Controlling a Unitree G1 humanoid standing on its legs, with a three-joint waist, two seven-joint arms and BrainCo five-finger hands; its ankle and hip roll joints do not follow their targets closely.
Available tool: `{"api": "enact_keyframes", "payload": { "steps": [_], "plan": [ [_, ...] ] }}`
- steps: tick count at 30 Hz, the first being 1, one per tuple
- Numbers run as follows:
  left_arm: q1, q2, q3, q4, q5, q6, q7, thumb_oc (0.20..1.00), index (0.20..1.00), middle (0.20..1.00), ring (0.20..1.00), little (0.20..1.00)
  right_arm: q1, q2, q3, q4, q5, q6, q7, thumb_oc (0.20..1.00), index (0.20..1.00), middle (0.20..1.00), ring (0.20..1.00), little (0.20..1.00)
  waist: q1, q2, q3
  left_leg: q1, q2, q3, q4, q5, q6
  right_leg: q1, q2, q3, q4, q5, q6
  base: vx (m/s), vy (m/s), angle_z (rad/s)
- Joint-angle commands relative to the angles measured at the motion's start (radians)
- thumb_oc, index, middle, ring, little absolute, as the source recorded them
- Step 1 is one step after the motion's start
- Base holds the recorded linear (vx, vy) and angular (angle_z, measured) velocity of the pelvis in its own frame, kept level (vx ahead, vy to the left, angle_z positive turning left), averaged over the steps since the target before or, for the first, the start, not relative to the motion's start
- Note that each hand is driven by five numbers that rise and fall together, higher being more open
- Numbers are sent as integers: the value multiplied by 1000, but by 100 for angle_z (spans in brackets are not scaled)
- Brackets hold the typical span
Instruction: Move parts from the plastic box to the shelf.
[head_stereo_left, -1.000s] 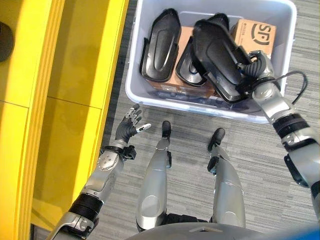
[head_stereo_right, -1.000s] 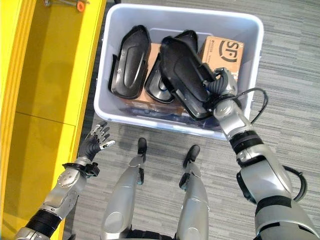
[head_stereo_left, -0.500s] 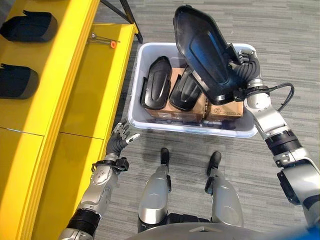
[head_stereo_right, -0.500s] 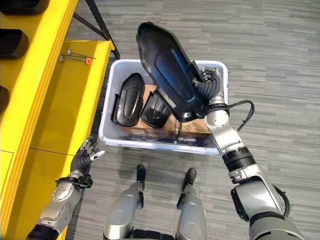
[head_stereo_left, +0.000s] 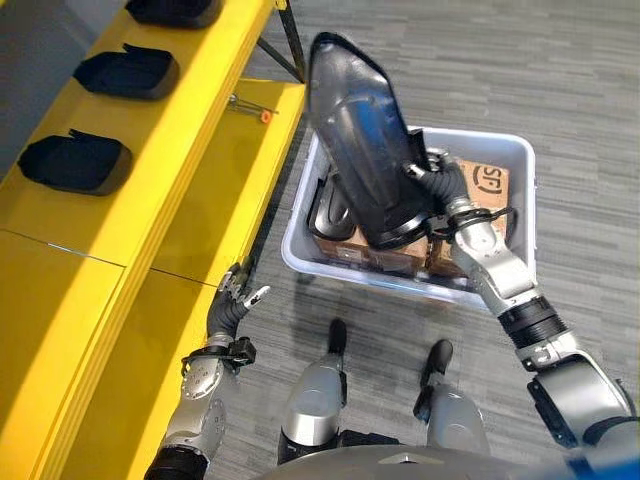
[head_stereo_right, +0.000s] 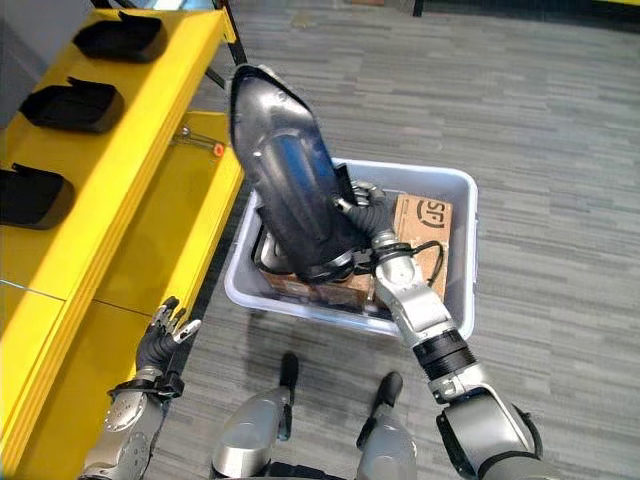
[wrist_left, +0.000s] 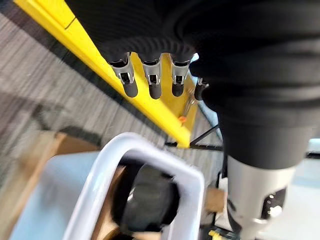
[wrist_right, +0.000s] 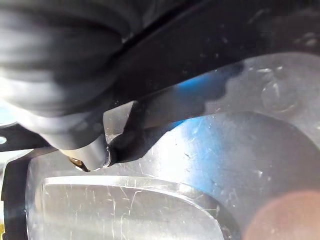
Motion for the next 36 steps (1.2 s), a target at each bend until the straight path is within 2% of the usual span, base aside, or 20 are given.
{"api": "enact_keyframes", "payload": {
  "steps": [1,5,7,9,10,12,13,14,16,17,18,21,23,24,25,27,29,32,33,36],
  "plan": [
    [48,66,0,-56,41,-77,18,1000,1000,1000,1000,1000,-21,36,-6,-53,116,-34,36,200,200,200,200,200,22,-66,-65,-25,13,19,47,-21,14,57,-59,-2,33,-42,55,41,267,8],
    [61,66,-6,-76,56,-74,20,1000,1000,1000,1000,1000,43,95,24,-41,194,-36,56,200,200,200,200,200,36,-82,-108,5,-17,27,21,-34,37,74,-84,-13,-2,24,77,32,196,3],
    [67,62,-5,-78,73,-74,29,1000,1000,1000,1000,1000,66,130,41,-13,201,-55,82,200,200,200,200,200,52,-87,-126,26,-30,33,-2,-36,48,62,-91,-51,12,50,77,13,143,1],
    [68,61,-5,-78,88,-74,59,1000,1000,1000,1000,1000,78,151,57,0,197,-68,104,200,200,200,200,200,59,-89,-136,42,-35,38,-18,-38,58,56,-81,-75,56,31,70,-9,109,-5],
    [63,62,-8,-74,81,-75,70,1000,1000,1000,1000,1000,81,157,65,0,200,-66,111,200,200,200,200,200,57,-88,-142,41,-38,31,-22,-39,66,50,-62,-69,83,7,61,-17,95,-19],
    [52,63,-21,-73,82,-64,80,1000,1000,1000,1000,1000,92,158,88,-8,195,-77,90,200,200,200,200,200,43,-86,-154,29,-58,-12,-17,-45,88,31,47,-20,153,-99,21,0,62,-21],
    [52,60,-25,-70,82,-64,79,1000,1000,1000,1000,1000,99,156,96,-11,196,-75,85,200,200,200,200,200,40,-87,-160,24,-70,-30,-16,-43,92,29,83,-10,167,-119,4,15,44,4],
    [52,58,-26,-70,81,-62,77,1000,1000,1000,1000,1000,100,156,100,-12,195,-76,79,200,200,200,200,200,40,-89,-160,26,-79,-38,-16,-43,93,32,100,-6,175,-128,-4,11,47,28],
    [55,42,-24,-67,80,-50,50,1000,1000,1000,1000,1000,98,154,115,-4,186,-61,48,200,200,200,200,200,38,-98,-173,24,-122,-82,-24,-36,100,43,177,32,176,-141,-37,0,7,44],
    [56,34,-35,-63,88,-46,13,1000,1000,1000,1000,1000,96,153,124,8,176,-68,-4,200,200,200,200,200,23,-104,-181,28,-152,-150,-30,-29,106,33,237,118,162,-131,-55,5,-67,129],
    [57,36,-38,-56,95,-46,-4,1000,1000,1000,1000,1000,95,150,115,21,181,-70,-2,200,200,200,200,200,15,-109,-190,28,-170,-175,-33,-32,110,51,264,149,123,-136,-70,18,-105,183],
    [52,41,-34,-68,113,-2,-30,1000,1000,1000,1000,1000,102,135,88,70,193,-79,27,200,200,200,200,200,15,-110,-217,31,-191,-245,-56,-8,108,69,277,186,36,-101,-75,-41,-173,90],
    [48,42,-43,-69,129,9,-43,1000,1000,1000,1000,1000,128,139,81,66,186,-92,20,200,200,200,200,200,-1,-105,-224,25,-187,-201,-51,-13,105,72,275,179,14,-97,-71,-123,-146,36],
    [34,48,-55,-63,144,25,-82,1000,1000,1000,1000,1000,164,136,74,43,179,-110,-20,200,200,200,200,200,-27,-100,-231,17,-160,-69,-32,-23,91,69,260,115,8,-100,-63,-161,-81,53],
    [25,52,-66,-60,150,32,-98,1000,1000,1000,1000,1000,189,128,66,24,178,-112,-32,200,200,200,200,200,-43,-98,-231,9,-140,-3,-8,-30,78,71,247,77,7,-103,-60,-149,-30,155],
    [20,52,-81,-64,144,32,-98,1000,1000,1000,1000,1000,205,118,59,14,174,-111,-24,200,200,200,200,200,-54,-100,-227,-10,-109,32,34,-35,56,78,226,45,7,-105,-61,-112,42,216],
    [13,49,-81,-75,131,55,-92,1000,1000,1000,1000,1000,191,117,50,15,165,-86,-6,200,200,200,200,200,-60,-108,-225,-20,-38,54,67,-16,18,92,191,15,13,-111,-69,-95,166,50],
    [0,47,-76,-87,121,81,-110,1000,1000,1000,1000,1000,152,105,42,35,180,-69,2,200,200,200,200,200,-61,-107,-233,-17,76,56,41,51,-28,105,156,-15,24,-128,-78,-39,244,10],
    [-2,47,-80,-88,116,88,-118,1000,1000,1000,1000,1000,135,99,43,39,182,-59,-4,200,200,200,200,200,-62,-101,-237,-18,129,58,25,102,-46,107,144,-31,33,-139,-83,-28,281,50],
    [-12,42,-88,-64,100,76,-128,1000,1000,1000,1000,1000,106,90,50,43,186,-42,-17,200,200,200,200,200,-77,-85,-239,-9,227,96,2,192,-86,112,105,-81,71,-176,-90,8,396,43]
  ]
}}
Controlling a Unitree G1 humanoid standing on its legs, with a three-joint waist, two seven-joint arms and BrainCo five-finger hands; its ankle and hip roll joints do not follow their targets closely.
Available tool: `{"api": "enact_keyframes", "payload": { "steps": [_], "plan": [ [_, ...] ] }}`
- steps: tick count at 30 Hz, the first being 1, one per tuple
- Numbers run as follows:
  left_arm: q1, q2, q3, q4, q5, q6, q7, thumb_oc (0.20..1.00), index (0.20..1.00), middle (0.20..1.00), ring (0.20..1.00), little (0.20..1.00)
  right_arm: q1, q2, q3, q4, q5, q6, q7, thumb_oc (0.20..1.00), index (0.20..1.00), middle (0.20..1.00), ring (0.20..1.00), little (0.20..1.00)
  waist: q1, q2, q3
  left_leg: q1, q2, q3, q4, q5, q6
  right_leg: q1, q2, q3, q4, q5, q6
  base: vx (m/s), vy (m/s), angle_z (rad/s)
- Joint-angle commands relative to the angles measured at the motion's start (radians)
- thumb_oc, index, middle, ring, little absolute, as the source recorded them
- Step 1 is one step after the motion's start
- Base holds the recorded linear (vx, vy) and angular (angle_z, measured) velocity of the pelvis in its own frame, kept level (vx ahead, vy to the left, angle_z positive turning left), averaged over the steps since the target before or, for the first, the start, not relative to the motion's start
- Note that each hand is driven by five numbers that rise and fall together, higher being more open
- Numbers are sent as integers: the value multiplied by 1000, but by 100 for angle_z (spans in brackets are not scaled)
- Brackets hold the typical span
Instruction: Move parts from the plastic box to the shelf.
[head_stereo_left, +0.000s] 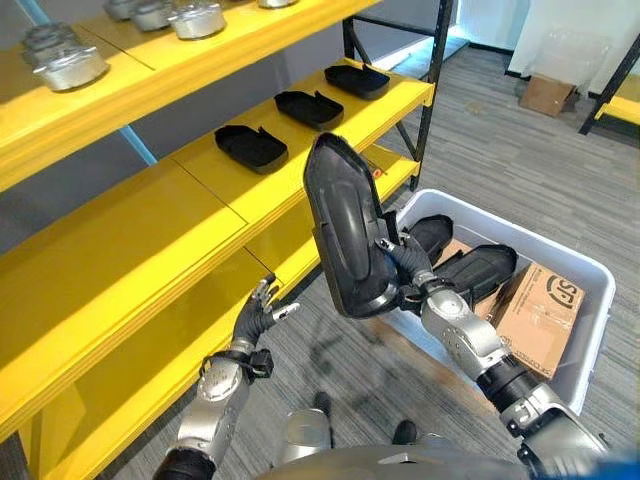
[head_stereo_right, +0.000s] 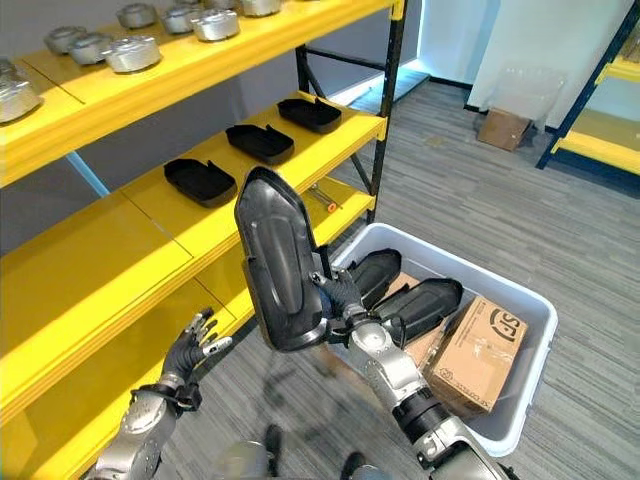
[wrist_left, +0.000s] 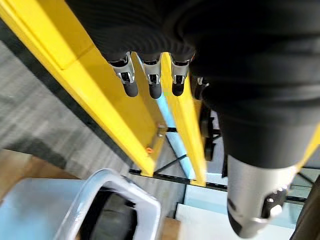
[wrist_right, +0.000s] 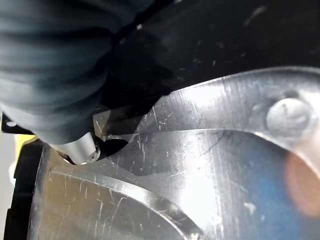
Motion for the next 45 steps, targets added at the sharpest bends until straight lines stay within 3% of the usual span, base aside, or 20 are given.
{"api": "enact_keyframes", "payload": {
  "steps": [1,3,6,11,13,18,26,30,32,33,34,37,40,42,45],
  "plan": [
    [39,35,7,-41,-25,-40,-13,1000,1000,1000,1000,1000,-96,19,-11,-71,33,-25,0,200,200,200,200,200,-22,-4,-9,57,21,97,-95,147,-16,42,-16,-21,3,5,72,-22,498,29],
    [28,34,-7,-20,-36,-56,-1,1000,1000,1000,1000,1000,-100,13,-16,-75,33,-12,-5,200,200,200,200,200,-35,12,-6,67,43,135,-103,189,-38,37,-46,-58,48,-14,71,0,498,53],
    [24,38,-24,-1,-25,-75,18,1000,1000,1000,1000,1000,-114,6,-22,-47,37,-10,8,200,200,200,200,200,-35,34,-3,76,26,132,-97,176,-36,37,-72,-73,88,-24,74,58,472,63],
    [43,47,-22,-19,-1,-76,44,1000,1000,1000,1000,1000,-112,11,-25,-31,23,12,11,200,200,200,200,200,-5,56,-6,107,-65,113,-80,60,4,66,-113,-88,82,-2,108,119,454,42],
    [59,53,-18,-28,18,-78,40,1000,1000,1000,1000,1000,-111,21,-24,-23,30,17,5,200,200,200,200,200,8,54,-7,130,-98,119,-82,11,25,76,-134,-99,69,21,129,130,366,21],
    [75,75,-21,-61,40,-84,50,1000,1000,1000,1000,1000,-118,61,-14,-14,26,10,-21,200,200,200,200,200,50,35,-8,161,-155,118,-95,-40,66,96,-175,-119,24,91,181,126,308,23],
    [50,104,-61,-115,48,-81,19,1000,1000,1000,1000,1000,-180,100,-19,15,76,28,-67,200,200,200,200,200,126,-9,25,93,-227,98,-15,-112,127,128,-236,-133,-6,168,215,1,253,23],
    [41,105,-103,-119,40,-83,3,1000,1000,1000,1000,1000,-166,106,-36,23,87,34,-68,200,200,200,200,200,140,-25,26,93,-266,84,-28,-130,161,125,-286,-133,42,270,251,-7,234,6],
    [36,104,-125,-114,12,-88,-4,1000,1000,1000,1000,1000,-161,107,-44,40,83,24,-65,200,200,200,200,200,137,-25,26,105,-278,74,-57,-132,178,101,-302,-102,115,293,260,1,216,4],
    [27,102,-141,-106,30,-93,-13,1000,1000,1000,1000,1000,-159,94,-48,38,96,18,-83,200,200,200,200,200,119,-28,26,107,-286,46,-73,-133,187,79,-247,-36,127,255,247,7,157,28],
    [6,91,-181,-102,26,-84,-19,1000,1000,1000,1000,1000,-152,48,-61,25,113,11,-107,200,200,200,200,200,76,-38,21,99,-309,-22,-86,-120,206,17,-97,67,110,176,204,20,108,58],
    [-3,85,-186,-113,25,-71,6,1000,1000,1000,1000,1000,-158,14,-73,28,103,17,-76,200,200,200,200,200,62,-46,19,118,-321,-41,-103,-123,205,-39,-65,76,73,186,199,27,66,123],
    [-15,75,-193,-110,23,-51,28,1000,1000,1000,1000,1000,-184,-11,-87,49,106,30,-57,200,200,200,200,200,42,-60,28,155,-339,-52,-112,-153,209,-109,-46,97,-25,239,219,91,-19,5],
    [-20,72,-214,-91,15,-40,34,1000,1000,1000,1000,1000,-202,-30,-102,78,95,35,-51,200,200,200,200,200,22,-70,34,180,-359,-91,-107,-175,212,-159,-46,163,-95,323,244,198,-56,14],
    [-15,77,-233,-74,4,-51,33,1000,1000,1000,1000,1000,-216,-51,-125,112,91,45,-41,200,200,200,200,200,8,-72,50,211,-368,-138,-97,-200,216,-190,-47,227,-143,390,260,211,-69,40]
  ]
}}
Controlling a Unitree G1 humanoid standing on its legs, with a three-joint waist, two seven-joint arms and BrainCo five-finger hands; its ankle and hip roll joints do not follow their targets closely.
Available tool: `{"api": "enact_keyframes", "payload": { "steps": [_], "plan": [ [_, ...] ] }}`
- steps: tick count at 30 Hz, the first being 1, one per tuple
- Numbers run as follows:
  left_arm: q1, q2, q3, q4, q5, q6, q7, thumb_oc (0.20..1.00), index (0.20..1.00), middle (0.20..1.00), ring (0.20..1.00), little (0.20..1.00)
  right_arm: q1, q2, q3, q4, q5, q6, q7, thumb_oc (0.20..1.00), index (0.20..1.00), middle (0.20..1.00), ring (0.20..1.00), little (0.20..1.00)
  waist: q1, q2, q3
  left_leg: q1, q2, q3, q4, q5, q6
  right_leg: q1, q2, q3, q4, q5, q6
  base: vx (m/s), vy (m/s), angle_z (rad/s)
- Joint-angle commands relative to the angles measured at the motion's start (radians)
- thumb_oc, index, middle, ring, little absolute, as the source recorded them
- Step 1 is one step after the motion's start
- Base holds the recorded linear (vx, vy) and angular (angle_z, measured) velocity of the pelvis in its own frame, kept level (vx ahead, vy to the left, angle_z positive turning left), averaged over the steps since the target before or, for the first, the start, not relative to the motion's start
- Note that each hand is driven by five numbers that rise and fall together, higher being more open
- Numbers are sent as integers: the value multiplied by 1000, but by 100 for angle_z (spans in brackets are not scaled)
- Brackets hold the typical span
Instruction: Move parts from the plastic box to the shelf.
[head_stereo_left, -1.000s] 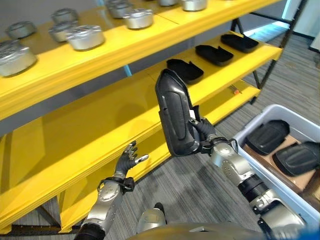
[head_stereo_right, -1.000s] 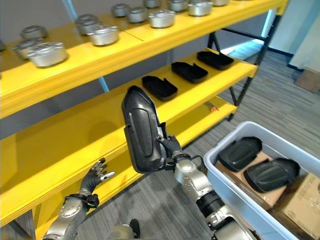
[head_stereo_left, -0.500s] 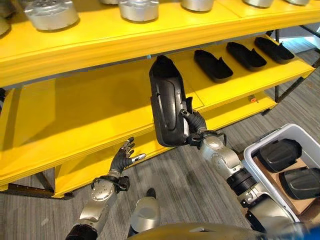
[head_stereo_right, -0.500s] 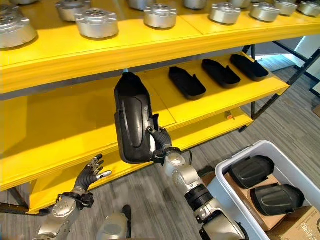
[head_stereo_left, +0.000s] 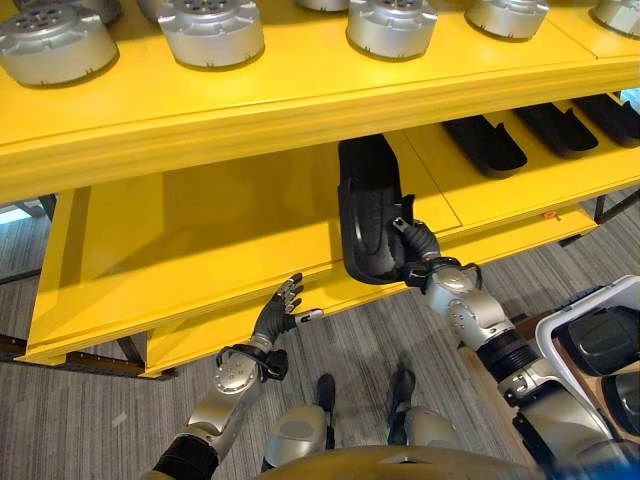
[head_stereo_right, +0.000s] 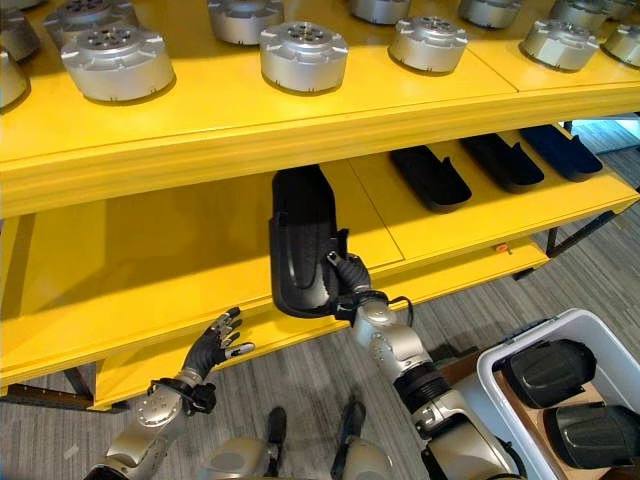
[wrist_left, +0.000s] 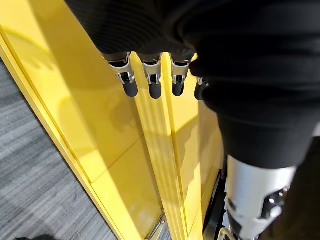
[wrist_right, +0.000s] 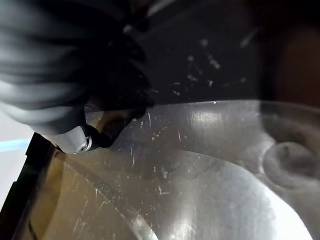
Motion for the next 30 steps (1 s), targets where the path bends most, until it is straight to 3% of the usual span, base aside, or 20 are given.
{"api": "enact_keyframes", "payload": {
  "steps": [1,2,4,5,7,9,13,15,16,17,19,21,24,25,26,27,28,30],
  "plan": [
    [16,15,-23,-74,-2,-44,-1,1000,1000,1000,1000,1000,-120,-9,-87,-8,5,-50,28,200,200,200,200,200,21,-33,-6,120,-45,-33,39,-155,-5,-7,-7,41,6,181,-36,249,-106,62],
    [20,17,-28,-70,7,-41,-12,1000,1000,1000,1000,1000,-114,-21,-101,3,-5,-46,29,200,200,200,200,200,13,-34,-1,126,-49,-64,57,-168,0,-16,-1,88,18,185,-39,236,-116,73],
    [20,20,-24,-66,7,-34,-28,1000,1000,1000,1000,1000,-110,-54,-114,12,3,-32,31,200,200,200,200,200,6,-40,-7,118,-64,-91,97,-185,2,10,14,116,16,154,-53,243,-132,97],
    [22,23,-18,-75,4,-23,-24,1000,1000,1000,1000,1000,-110,-58,-117,19,-3,-29,37,200,200,200,200,200,8,-40,-7,116,-65,-85,108,-192,1,14,13,104,22,145,-55,194,-116,140],
    [36,23,8,-81,-23,-14,-4,1000,1000,1000,1000,1000,-123,-54,-109,39,-18,0,37,200,200,200,200,200,30,-48,2,109,-60,-37,144,-212,-1,27,-3,20,58,122,-60,180,-160,78],
    [43,20,24,-111,-17,6,-7,1000,1000,1000,1000,1000,-160,-45,-88,71,-43,12,26,200,200,200,200,200,54,-52,6,106,-45,-17,133,-202,-10,55,0,-30,46,94,-61,103,-215,-14],
    [56,23,22,-134,-42,40,0,1000,1000,1000,1000,1000,-209,-59,-69,130,-76,13,39,200,200,200,200,200,71,-47,6,109,-32,-28,108,-182,-21,73,14,-53,57,60,-75,69,-112,14],
    [65,22,19,-117,-38,29,-10,1000,1000,1000,1000,1000,-215,-42,-52,142,-106,2,33,200,200,200,200,200,76,-44,12,106,-26,-59,117,-178,-18,39,18,-34,158,54,-76,71,-145,5],
    [73,22,14,-118,-27,30,-6,1000,1000,1000,1000,1000,-210,-36,-44,131,-96,13,29,200,200,200,200,200,74,-28,17,94,-8,-76,130,-173,-13,14,54,-22,320,-34,-103,-36,-123,10],
    [60,31,16,-132,-43,41,4,1000,1000,1000,1000,1000,-216,-52,-51,125,-93,19,44,200,200,200,200,200,79,-20,13,64,1,-67,145,-160,-22,15,62,-45,349,-108,-127,-160,-199,16],
    [4,37,25,-129,-82,53,-1,1000,1000,1000,1000,1000,-244,-88,-46,137,-106,-6,66,200,200,200,200,200,81,-33,37,-34,-18,-71,231,-166,-27,11,68,-34,306,-112,-148,-229,-201,8],
    [-48,34,19,-112,-123,18,1,1000,1000,1000,1000,1000,-288,-88,-22,136,-122,-19,48,200,200,200,200,200,79,-16,80,-89,-4,-69,255,-158,-37,8,84,-29,295,-142,-171,-285,-172,19],
    [-82,18,10,-113,-131,16,-5,1000,1000,1000,1000,1000,-334,-88,-15,185,-128,-21,54,200,200,200,200,200,83,0,102,-93,11,-69,230,-130,-50,14,85,-45,287,-149,-178,-112,-193,13],
    [-88,17,-4,-125,-97,45,-45,1000,1000,1000,1000,1000,-330,-97,-42,209,-118,-20,26,200,200,200,200,200,58,9,96,-83,79,50,239,-105,-83,39,69,-108,284,-167,-193,22,-243,46],
    [-90,15,-7,-125,-97,47,-54,1000,1000,1000,1000,1000,-327,-104,-51,205,-121,-14,22,200,200,200,200,200,48,12,95,-77,98,81,242,-104,-91,44,63,-121,286,-173,-195,17,-131,123],
    [-92,11,-18,-126,-103,46,-60,1000,1000,1000,1000,1000,-327,-130,-69,202,-130,6,31,200,200,200,200,200,28,24,89,-80,142,107,244,-54,-119,39,55,-134,296,-185,-204,-47,95,172],
    [-93,8,-26,-127,-113,39,-61,1000,1000,1000,1000,1000,-336,-148,-72,215,-137,6,45,200,200,200,200,200,24,38,93,-92,167,90,245,1,-143,32,53,-130,304,-192,-209,-130,274,152],
    [-90,0,-33,-135,-125,23,-68,1000,1000,1000,1000,1000,-378,-178,-70,251,-155,-10,58,200,200,200,200,200,14,71,103,-101,264,53,164,134,-196,-9,37,-109,325,-202,-215,-166,359,64]
  ]
}}
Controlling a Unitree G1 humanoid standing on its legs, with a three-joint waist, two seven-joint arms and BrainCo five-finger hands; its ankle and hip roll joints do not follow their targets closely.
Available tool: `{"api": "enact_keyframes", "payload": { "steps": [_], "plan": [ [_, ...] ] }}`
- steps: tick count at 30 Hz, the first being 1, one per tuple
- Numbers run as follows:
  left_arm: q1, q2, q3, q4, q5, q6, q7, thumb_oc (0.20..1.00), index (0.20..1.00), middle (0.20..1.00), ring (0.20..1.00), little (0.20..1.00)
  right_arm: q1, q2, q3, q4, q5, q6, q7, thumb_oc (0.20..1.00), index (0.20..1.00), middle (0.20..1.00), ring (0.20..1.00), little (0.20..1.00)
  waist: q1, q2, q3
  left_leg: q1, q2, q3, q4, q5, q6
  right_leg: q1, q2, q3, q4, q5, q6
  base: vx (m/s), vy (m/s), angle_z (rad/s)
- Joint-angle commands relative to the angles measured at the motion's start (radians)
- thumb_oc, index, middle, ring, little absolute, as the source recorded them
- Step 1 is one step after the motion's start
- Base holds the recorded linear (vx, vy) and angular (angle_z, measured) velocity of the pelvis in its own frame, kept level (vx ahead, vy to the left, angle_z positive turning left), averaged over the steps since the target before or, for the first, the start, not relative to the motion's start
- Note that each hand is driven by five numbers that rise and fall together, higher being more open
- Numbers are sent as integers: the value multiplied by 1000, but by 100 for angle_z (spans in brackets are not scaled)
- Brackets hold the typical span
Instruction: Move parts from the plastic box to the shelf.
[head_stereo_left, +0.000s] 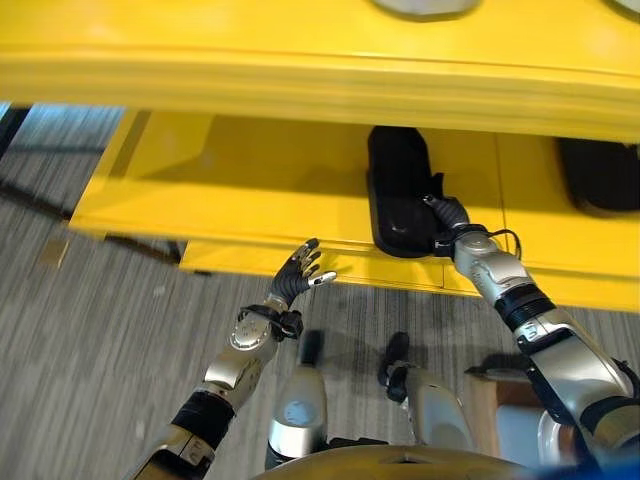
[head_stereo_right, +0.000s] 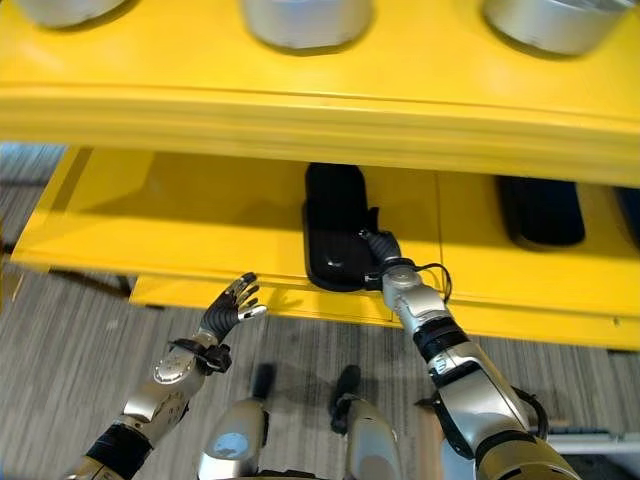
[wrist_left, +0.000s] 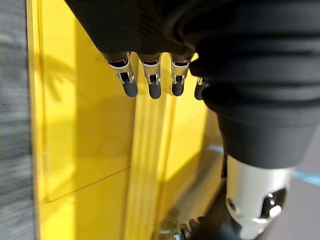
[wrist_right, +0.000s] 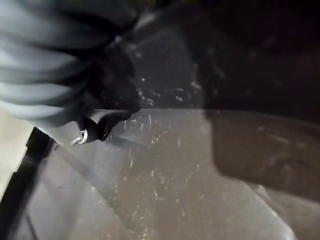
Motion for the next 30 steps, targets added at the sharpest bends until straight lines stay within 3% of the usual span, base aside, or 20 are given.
{"api": "enact_keyframes", "payload": {
  "steps": [1,2,3,5,10,15,23,30],
  "plan": [
    [57,8,-26,-94,-4,-48,-36,1000,1000,1000,1000,1000,-121,-52,-17,-15,-25,-77,14,200,200,200,200,200,-11,40,-55,9,38,-45,-43,265,-63,21,5,100,82,-47,67,-102,248,16],
    [57,10,-27,-96,-5,-52,-42,1000,1000,1000,1000,1000,-127,-60,-19,-11,-27,-79,12,200,200,200,200,200,-14,47,-51,1,63,-41,-61,313,-77,16,-2,97,86,-51,66,-20,361,3],
    [53,15,-31,-101,-10,-47,-55,1000,1000,1000,1000,1000,-153,-81,-34,2,-41,-65,16,200,200,200,200,200,-32,61,-46,26,76,2,-123,279,-85,3,-43,98,113,-72,83,-48,368,2],
    [42,20,-36,-106,-28,-30,-59,1000,1000,1000,1000,1000,-170,-97,-40,16,-30,-55,13,200,200,200,200,200,-38,73,-39,17,80,15,-120,284,-81,-19,-60,99,130,-61,80,-49,326,25],
    [7,14,-72,-102,-61,-22,-12,1000,1000,1000,1000,1000,-207,-143,-55,32,-60,-33,0,200,200,200,200,200,-66,94,-15,24,24,39,-98,183,-67,-60,-91,131,171,-52,106,8,242,-2],
    [28,8,-84,-113,-75,-47,29,1000,1000,1000,1000,1000,-216,-173,-72,30,-85,-10,-10,200,200,200,200,200,-78,88,7,39,1,54,-103,138,-53,-57,-89,161,140,-29,124,42,84,0],
    [58,30,-86,-131,-60,-59,11,1000,1000,1000,1000,1000,-304,-237,-51,102,-106,-29,-37,200,200,200,200,200,-53,71,32,29,14,55,-116,149,-65,-45,-69,149,106,-27,121,1,-52,-3],
    [78,55,-84,-147,-50,-44,8,1000,1000,1000,1000,1000,-375,-324,-25,154,-157,-7,-22,200,200,200,200,200,-40,56,36,25,29,62,-119,159,-78,-26,-56,145,72,-22,124,18,-62,-6]
  ]
}}
